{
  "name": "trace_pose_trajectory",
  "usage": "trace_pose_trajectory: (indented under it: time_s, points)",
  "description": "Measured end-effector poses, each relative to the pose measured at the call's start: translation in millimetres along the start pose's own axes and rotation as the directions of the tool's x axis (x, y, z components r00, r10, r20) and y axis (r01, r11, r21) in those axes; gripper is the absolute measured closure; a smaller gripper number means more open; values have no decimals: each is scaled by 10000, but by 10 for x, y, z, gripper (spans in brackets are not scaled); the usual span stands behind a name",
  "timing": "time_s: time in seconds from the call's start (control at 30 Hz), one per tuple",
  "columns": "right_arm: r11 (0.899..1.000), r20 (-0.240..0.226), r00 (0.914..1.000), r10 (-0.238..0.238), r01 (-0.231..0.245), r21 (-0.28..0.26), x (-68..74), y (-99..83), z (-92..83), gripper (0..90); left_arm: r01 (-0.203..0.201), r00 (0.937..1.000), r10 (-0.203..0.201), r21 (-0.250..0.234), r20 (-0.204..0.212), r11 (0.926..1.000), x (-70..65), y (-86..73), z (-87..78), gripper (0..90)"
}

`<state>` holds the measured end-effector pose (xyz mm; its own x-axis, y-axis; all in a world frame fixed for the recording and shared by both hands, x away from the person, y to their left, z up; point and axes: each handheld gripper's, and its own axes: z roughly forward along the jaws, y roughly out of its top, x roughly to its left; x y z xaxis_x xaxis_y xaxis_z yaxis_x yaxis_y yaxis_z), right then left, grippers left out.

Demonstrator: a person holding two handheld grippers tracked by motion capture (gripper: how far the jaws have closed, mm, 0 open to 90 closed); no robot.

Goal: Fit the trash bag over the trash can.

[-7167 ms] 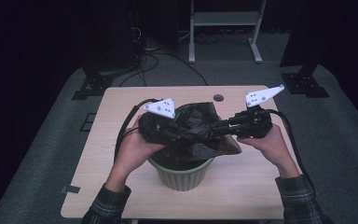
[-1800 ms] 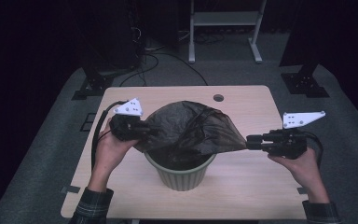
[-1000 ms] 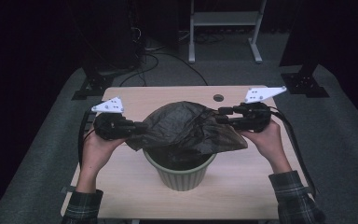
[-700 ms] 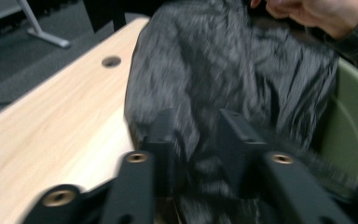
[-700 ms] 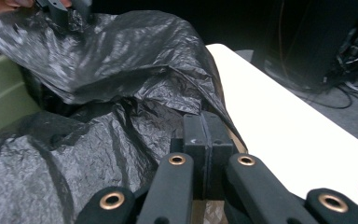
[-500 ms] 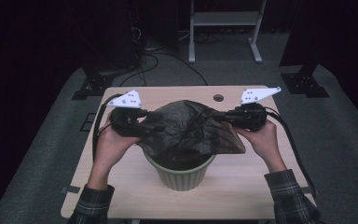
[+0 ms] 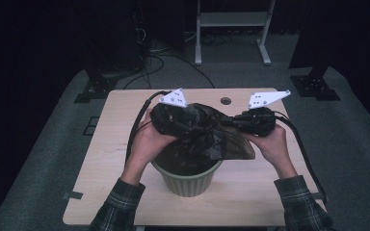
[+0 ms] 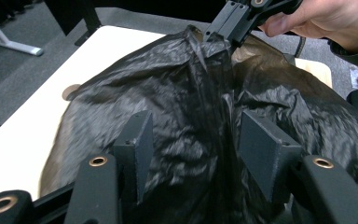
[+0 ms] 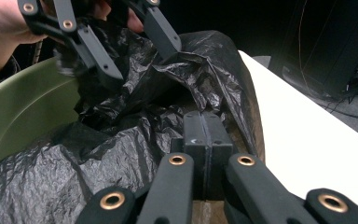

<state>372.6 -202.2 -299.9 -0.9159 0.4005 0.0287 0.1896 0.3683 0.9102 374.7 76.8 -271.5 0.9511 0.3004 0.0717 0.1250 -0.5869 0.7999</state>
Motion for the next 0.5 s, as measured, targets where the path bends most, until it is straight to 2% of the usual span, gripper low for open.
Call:
trace_pose_trajectory:
  time_s: [0.13,0.23,0.37,0.43,0.5]
  points:
    - [10000,-76,10000,-3,3,-23,9,-1,1,898,14,10000,-14,61,-28,10000,7,16,56,471]
    - [10000,-134,9999,-27,27,-67,22,1,-1,898,2,9999,-1,120,-103,9999,16,15,75,550]
    - [9999,-255,9997,-49,46,-104,38,4,-8,899,23,10000,-23,88,-67,10000,27,10,77,762]
    - [9999,-284,9996,-71,68,-94,48,3,-10,898,153,9999,-154,-77,-43,9999,37,-5,57,887]
    - [9999,-334,9994,-89,86,-93,59,-2,-16,898,362,9993,-365,-250,-94,9990,53,-25,23,900]
